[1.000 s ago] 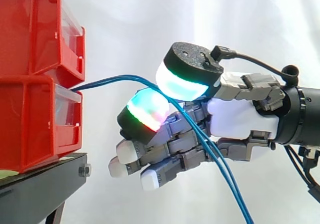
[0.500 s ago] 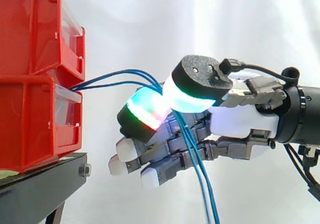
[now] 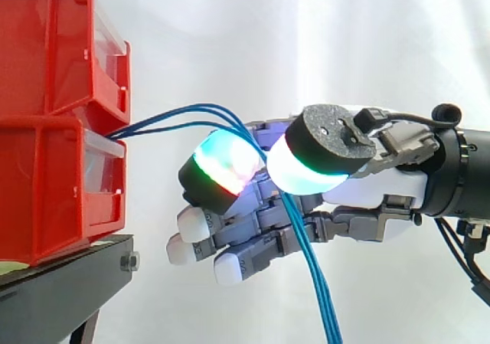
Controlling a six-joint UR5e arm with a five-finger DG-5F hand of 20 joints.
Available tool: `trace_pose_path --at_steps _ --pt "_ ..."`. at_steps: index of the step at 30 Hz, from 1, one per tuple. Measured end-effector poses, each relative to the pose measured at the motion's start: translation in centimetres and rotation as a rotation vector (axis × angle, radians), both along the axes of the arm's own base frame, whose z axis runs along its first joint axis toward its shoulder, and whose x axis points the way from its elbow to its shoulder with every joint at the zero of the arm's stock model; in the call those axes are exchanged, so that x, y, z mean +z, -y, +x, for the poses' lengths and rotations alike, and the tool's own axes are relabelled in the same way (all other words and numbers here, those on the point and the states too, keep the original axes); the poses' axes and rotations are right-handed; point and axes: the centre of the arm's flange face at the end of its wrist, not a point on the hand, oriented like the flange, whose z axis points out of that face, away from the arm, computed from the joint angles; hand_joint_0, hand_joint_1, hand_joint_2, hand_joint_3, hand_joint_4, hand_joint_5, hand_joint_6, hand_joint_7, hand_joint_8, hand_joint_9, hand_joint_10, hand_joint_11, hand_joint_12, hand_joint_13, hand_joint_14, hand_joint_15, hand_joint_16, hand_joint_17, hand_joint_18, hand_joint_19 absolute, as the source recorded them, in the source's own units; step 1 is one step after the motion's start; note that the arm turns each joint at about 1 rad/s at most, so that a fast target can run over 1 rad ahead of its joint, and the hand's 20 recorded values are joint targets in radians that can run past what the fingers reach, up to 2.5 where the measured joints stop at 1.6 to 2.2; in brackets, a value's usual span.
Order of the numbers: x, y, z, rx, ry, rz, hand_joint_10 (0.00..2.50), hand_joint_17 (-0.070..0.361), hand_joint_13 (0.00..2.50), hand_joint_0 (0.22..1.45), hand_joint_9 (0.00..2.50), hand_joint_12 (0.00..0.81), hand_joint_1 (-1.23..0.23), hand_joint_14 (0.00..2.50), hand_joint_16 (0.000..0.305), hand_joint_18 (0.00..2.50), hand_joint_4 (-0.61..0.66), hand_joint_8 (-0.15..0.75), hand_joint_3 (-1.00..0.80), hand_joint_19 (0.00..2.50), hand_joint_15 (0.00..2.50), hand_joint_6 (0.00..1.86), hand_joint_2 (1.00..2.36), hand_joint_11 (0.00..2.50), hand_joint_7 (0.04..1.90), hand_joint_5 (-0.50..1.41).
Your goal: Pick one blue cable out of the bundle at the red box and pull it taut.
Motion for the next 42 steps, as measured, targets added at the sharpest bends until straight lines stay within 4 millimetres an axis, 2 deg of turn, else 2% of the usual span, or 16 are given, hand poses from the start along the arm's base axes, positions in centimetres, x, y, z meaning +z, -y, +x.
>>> trace_pose_path --at_steps 4,6,7,8,11,13,18,24,34,36,42 --pt "0.0 0.0 0.0 0.0 0.0 0.0 0.01 0.159 0.47 0.43 0.63 0.408 -0.91 0.0 0.071 0.62 0.27 0.344 -0.5 0.28 0.15 0.88 1.0 0.38 0.82 -0.19" --pt "0.01 0.0 0.0 0.0 0.0 -0.001 0.01 0.164 0.49 0.41 0.66 0.42 -0.82 0.0 0.073 0.64 0.28 0.36 -0.5 0.29 0.15 0.86 1.0 0.38 0.81 -0.17" --pt "0.0 0.0 0.0 0.0 0.0 -0.001 0.01 0.164 0.5 0.42 0.68 0.418 -0.75 0.0 0.073 0.63 0.27 0.361 -0.5 0.3 0.15 0.85 1.0 0.37 0.83 -0.17" --pt "-0.01 0.0 0.0 0.0 0.0 -0.002 0.01 0.164 0.5 0.42 0.69 0.419 -0.75 0.0 0.073 0.63 0.27 0.361 -0.5 0.3 0.15 0.84 1.0 0.37 0.83 -0.16" --pt "0.0 0.0 0.0 0.0 0.0 -0.003 0.01 0.142 0.49 0.53 0.72 0.378 -0.66 0.01 0.063 0.59 0.23 0.331 -0.5 0.34 0.16 0.82 1.0 0.37 0.92 -0.15" --pt "0.0 0.0 0.0 0.0 0.0 -0.003 0.01 0.136 0.5 0.58 0.74 0.363 -0.66 0.01 0.061 0.58 0.22 0.32 -0.45 0.35 0.18 0.82 1.0 0.38 0.95 -0.14" --pt "0.01 0.0 0.0 0.0 0.0 -0.003 0.01 0.135 0.51 0.59 0.75 0.364 -0.67 0.01 0.06 0.59 0.21 0.324 -0.32 0.35 0.18 0.83 1.01 0.37 1.03 -0.15" --pt "0.01 0.0 0.01 0.0 0.0 -0.003 0.01 0.135 0.53 0.6 0.77 0.365 -0.74 0.01 0.06 0.62 0.24 0.326 -0.22 0.34 0.19 0.87 1.02 0.42 0.99 -0.15" --pt "0.01 0.0 0.0 -0.001 0.0 -0.004 0.01 0.133 0.52 0.71 0.73 0.357 -0.97 0.01 0.059 0.63 0.14 0.306 -0.37 0.28 0.17 0.89 1.01 0.44 0.94 -0.16" --pt "0.0 0.0 0.0 -0.001 0.0 -0.005 0.01 0.133 0.51 0.74 0.71 0.353 -1.01 0.01 0.059 0.63 0.18 0.301 -0.41 0.27 0.15 0.9 1.01 0.43 0.96 -0.17" --pt "0.0 0.0 0.0 -0.001 0.0 -0.005 0.01 0.132 0.49 0.77 0.69 0.354 -1.02 0.0 0.059 0.63 0.21 0.295 -0.5 0.24 0.14 0.9 1.0 0.42 0.95 -0.17"
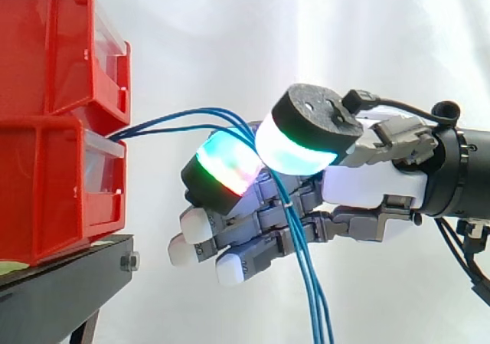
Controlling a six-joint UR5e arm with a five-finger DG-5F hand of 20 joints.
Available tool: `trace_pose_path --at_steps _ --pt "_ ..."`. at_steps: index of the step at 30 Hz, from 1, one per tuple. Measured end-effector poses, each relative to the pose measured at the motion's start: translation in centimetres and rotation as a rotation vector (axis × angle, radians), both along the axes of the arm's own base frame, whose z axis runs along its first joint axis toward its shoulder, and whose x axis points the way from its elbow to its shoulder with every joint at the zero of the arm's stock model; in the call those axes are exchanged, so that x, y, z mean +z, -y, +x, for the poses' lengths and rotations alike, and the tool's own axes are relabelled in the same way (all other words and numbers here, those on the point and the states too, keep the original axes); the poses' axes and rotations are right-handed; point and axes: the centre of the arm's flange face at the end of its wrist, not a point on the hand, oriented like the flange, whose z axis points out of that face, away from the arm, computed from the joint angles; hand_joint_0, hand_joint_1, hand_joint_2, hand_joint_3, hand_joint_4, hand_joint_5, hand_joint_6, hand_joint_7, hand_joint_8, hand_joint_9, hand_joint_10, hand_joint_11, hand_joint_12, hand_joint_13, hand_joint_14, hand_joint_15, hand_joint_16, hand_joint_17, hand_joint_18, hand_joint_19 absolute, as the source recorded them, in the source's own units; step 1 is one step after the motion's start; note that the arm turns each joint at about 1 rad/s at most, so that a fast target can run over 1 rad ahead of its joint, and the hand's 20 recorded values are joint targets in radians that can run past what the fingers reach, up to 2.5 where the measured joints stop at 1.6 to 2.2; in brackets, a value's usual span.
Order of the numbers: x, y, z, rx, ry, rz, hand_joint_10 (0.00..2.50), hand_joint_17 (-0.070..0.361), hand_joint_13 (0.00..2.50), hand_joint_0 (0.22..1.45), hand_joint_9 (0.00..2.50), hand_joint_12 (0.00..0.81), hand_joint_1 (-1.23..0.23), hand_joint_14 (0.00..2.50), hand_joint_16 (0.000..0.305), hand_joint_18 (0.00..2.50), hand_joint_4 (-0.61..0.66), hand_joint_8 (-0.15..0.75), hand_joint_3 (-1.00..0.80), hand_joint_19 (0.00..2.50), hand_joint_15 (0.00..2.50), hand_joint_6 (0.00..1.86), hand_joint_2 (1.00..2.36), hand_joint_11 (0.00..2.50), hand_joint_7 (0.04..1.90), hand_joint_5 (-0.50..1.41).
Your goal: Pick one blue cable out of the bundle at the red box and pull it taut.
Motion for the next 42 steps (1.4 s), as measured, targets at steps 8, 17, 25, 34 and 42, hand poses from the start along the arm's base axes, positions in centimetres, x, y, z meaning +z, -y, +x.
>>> trace_pose_path --at_steps 8,17,25,34,42 --pt "0.0 0.0 0.0 0.0 0.0 0.0 0.01 0.14 0.47 0.53 0.64 0.371 -1.03 0.01 0.062 0.61 0.24 0.307 -0.5 0.27 0.16 0.89 1.0 0.42 0.9 -0.19" --pt "0.02 -0.02 0.01 0.001 0.001 0.0 0.01 0.163 0.51 0.42 0.73 0.417 -0.73 0.01 0.072 0.66 0.27 0.364 -0.5 0.32 0.17 0.83 1.0 0.41 0.83 -0.16" --pt "0.06 -0.04 0.02 0.002 0.001 0.0 0.01 0.135 0.5 0.59 0.75 0.364 -0.67 0.01 0.06 0.61 0.19 0.324 -0.35 0.38 0.19 0.8 1.01 0.42 0.99 -0.15" --pt "0.17 -0.09 0.03 0.001 0.003 0.0 0.01 0.134 0.52 0.61 0.75 0.361 -0.76 0.01 0.06 0.64 0.23 0.323 -0.21 0.35 0.19 0.87 1.02 0.43 0.95 -0.16" --pt "0.32 -0.08 0.02 0.001 0.005 0.0 0.01 0.133 0.54 0.67 0.75 0.357 -0.89 0.01 0.059 0.66 0.15 0.316 -0.28 0.31 0.17 0.87 1.02 0.44 0.96 -0.16"
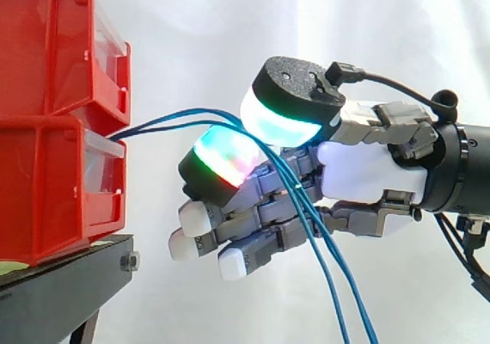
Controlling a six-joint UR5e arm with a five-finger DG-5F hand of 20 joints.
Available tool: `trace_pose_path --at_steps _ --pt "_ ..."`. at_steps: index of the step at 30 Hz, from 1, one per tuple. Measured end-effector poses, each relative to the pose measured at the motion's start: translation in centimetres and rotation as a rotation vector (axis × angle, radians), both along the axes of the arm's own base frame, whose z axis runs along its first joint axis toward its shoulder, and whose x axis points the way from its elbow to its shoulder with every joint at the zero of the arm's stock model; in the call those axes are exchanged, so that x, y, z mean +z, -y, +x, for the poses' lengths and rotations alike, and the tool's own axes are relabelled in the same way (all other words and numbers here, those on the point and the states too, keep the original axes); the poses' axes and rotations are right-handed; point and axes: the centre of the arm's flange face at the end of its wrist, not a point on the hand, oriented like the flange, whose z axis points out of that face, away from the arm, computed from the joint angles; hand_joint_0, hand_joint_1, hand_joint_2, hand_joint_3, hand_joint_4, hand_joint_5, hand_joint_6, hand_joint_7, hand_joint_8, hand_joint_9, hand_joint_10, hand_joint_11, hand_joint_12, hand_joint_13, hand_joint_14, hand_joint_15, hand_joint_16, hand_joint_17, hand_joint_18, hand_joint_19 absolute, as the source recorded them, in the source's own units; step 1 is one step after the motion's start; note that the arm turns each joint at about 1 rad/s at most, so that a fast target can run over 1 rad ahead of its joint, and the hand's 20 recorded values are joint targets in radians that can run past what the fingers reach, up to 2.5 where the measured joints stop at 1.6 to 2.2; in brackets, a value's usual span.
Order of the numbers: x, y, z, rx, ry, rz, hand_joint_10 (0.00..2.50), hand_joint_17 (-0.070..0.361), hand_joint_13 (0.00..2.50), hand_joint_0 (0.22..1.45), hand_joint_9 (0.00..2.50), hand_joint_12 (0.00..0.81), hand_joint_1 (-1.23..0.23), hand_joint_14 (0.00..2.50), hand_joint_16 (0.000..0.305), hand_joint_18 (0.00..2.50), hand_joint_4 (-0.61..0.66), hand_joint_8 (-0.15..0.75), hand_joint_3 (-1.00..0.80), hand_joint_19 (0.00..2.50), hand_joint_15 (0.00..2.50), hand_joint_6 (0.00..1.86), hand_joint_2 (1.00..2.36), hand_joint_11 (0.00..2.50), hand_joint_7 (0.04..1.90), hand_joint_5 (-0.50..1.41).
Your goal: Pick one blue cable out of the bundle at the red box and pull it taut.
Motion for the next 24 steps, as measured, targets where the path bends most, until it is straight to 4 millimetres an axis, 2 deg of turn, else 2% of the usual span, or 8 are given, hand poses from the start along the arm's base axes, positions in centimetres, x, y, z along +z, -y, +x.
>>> trace_pose_path --at_steps 10,19,22,24 --pt "0.05 0.06 0.0 0.0 0.001 0.0 0.01 0.132 0.53 0.74 0.74 0.35 -0.97 0.01 0.059 0.66 0.06 0.303 -0.38 0.27 0.16 0.89 1.01 0.44 0.96 -0.16" --pt "0.28 0.01 0.11 0.001 0.006 -0.005 0.01 0.129 0.5 0.83 0.7 0.345 -0.98 0.01 0.057 0.61 0.09 0.286 -0.5 0.27 0.15 0.91 1.0 0.43 0.98 -0.18" --pt "0.3 -0.01 0.12 0.003 0.007 -0.006 0.01 0.128 0.48 0.84 0.63 0.343 -0.97 0.01 0.057 0.59 0.08 0.266 -0.5 0.26 0.15 0.91 1.0 0.41 0.93 -0.2" --pt "0.3 -0.02 0.12 0.004 0.006 -0.006 0.01 0.13 0.46 0.78 0.57 0.341 -1.02 0.0 0.058 0.63 0.08 0.263 -0.5 0.21 0.13 0.9 1.0 0.41 0.89 -0.22"
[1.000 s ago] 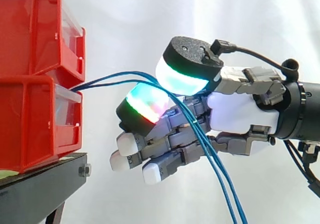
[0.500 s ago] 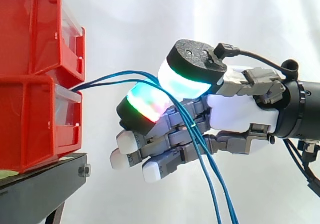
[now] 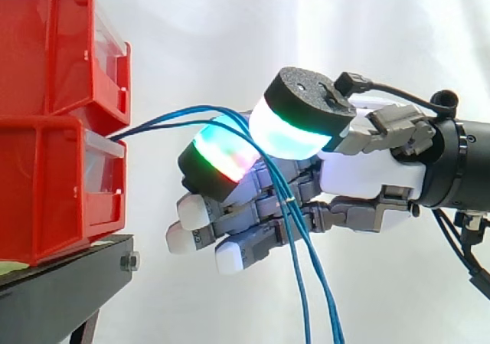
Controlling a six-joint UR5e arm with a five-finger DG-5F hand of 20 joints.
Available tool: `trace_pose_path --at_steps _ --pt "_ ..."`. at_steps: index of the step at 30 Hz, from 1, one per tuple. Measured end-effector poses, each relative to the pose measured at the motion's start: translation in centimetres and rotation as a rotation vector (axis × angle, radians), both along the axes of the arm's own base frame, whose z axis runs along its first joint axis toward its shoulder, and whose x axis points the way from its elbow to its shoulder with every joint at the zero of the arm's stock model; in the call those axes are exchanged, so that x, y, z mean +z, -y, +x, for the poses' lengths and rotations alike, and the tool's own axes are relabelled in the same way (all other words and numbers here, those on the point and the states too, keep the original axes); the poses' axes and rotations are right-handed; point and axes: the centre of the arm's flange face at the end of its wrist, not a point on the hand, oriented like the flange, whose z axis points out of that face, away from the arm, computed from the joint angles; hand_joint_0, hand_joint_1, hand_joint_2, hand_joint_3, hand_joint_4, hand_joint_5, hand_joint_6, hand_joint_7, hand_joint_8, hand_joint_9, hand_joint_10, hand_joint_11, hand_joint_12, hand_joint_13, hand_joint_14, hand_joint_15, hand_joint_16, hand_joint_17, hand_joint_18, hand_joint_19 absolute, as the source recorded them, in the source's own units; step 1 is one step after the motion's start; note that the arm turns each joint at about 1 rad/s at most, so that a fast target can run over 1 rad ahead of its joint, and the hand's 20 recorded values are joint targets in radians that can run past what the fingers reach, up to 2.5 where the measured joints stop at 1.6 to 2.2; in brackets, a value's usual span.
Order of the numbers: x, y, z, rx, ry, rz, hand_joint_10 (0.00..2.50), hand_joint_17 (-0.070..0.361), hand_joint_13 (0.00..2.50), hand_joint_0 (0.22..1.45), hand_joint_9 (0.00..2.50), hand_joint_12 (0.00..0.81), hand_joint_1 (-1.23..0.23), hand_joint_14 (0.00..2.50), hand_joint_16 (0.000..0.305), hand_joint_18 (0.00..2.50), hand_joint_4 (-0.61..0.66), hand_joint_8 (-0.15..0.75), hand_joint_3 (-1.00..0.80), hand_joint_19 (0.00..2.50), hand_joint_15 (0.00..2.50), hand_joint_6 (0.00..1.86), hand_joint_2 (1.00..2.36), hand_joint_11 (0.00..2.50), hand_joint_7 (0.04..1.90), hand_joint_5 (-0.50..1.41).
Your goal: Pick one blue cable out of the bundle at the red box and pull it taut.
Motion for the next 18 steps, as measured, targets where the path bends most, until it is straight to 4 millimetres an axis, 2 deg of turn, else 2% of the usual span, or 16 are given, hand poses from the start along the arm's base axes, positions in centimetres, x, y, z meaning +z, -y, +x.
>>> trace_pose_path --at_steps 2,3,6,11,12,13,14,16,18 --pt "0.01 -0.01 0.0 0.0 0.0 0.0 0.01 0.131 0.46 0.72 0.52 0.344 -1.07 0.0 0.058 0.63 0.11 0.264 -0.5 0.22 0.14 0.89 1.0 0.4 0.85 -0.23" --pt "0.01 -0.02 0.01 0.001 0.0 0.0 0.01 0.133 0.46 0.64 0.5 0.347 -1.14 0.01 0.059 0.63 0.14 0.262 -0.5 0.22 0.15 0.88 1.0 0.42 0.85 -0.24" --pt "0.02 -0.01 0.01 0.001 0.001 0.0 0.01 0.143 0.47 0.51 0.49 0.366 -1.16 0.01 0.063 0.65 0.21 0.278 -0.5 0.23 0.15 0.87 1.0 0.42 0.8 -0.24" --pt "0.03 -0.07 0.03 0.001 0.003 -0.005 0.01 0.163 0.52 0.41 0.57 0.41 -1.08 0.01 0.072 0.73 0.28 0.327 -0.5 0.27 0.17 0.86 1.0 0.43 0.77 -0.22" --pt "0.04 -0.07 0.04 0.001 0.003 -0.006 0.01 0.168 0.53 0.39 0.61 0.421 -0.99 0.01 0.075 0.75 0.29 0.348 -0.5 0.28 0.18 0.85 1.0 0.42 0.76 -0.21" --pt "0.05 -0.07 0.04 0.0 0.003 -0.006 0.01 0.158 0.55 0.45 0.66 0.402 -0.9 0.01 0.07 0.73 0.25 0.346 -0.5 0.3 0.18 0.84 1.0 0.41 0.8 -0.19" --pt "0.05 -0.08 0.04 0.001 0.003 -0.007 0.01 0.157 0.55 0.45 0.67 0.4 -0.89 0.01 0.07 0.73 0.25 0.342 -0.5 0.31 0.17 0.84 1.0 0.41 0.8 -0.19" --pt "0.05 -0.09 0.04 0.001 0.002 -0.007 0.01 0.139 0.58 0.54 0.77 0.371 -0.76 0.01 0.062 0.71 0.23 0.33 -0.5 0.35 0.19 0.82 1.0 0.44 0.9 -0.16" --pt "0.05 -0.1 0.04 0.001 0.003 -0.007 0.01 0.136 0.6 0.58 0.8 0.366 -0.74 0.01 0.061 0.72 0.22 0.326 -0.49 0.36 0.21 0.83 1.0 0.44 0.93 -0.16"
